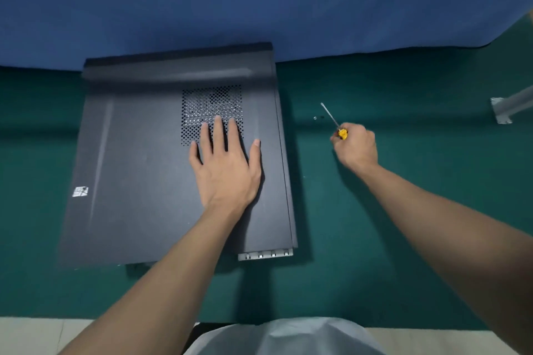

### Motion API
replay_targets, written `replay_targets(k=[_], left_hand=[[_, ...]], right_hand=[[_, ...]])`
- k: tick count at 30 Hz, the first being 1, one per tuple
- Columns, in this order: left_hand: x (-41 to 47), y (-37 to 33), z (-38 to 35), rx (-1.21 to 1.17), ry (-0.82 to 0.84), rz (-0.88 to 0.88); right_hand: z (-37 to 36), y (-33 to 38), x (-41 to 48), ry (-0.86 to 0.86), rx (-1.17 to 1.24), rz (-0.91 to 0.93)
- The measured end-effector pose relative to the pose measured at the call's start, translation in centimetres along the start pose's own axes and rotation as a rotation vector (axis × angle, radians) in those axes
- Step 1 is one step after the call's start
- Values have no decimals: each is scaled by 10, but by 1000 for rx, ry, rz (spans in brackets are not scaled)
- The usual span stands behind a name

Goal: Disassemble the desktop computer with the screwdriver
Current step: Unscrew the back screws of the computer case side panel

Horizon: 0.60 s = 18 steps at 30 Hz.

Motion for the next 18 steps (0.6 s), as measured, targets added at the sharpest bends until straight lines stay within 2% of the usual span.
replay_targets(k=[6, 13, 18], left_hand=[[1, -1, -1, 15, -9, 39], [1, -1, -1, 24, -17, 47], [1, 0, 0, 20, -12, 45]], right_hand=[[-40, 14, 53, 34, -91, 5], [-66, 18, 65, 24, -225, 63], [-48, 15, 52, 36, -53, -21]])
Point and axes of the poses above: each hand's wrist, its own x-axis towards the middle knuckle, its own z-axis out of the back of the hand, y = z × x, the point moved 2 cm from there along x, towards the middle knuckle, and after that the axes turned 12 degrees about -y, right-handed, at the moved point
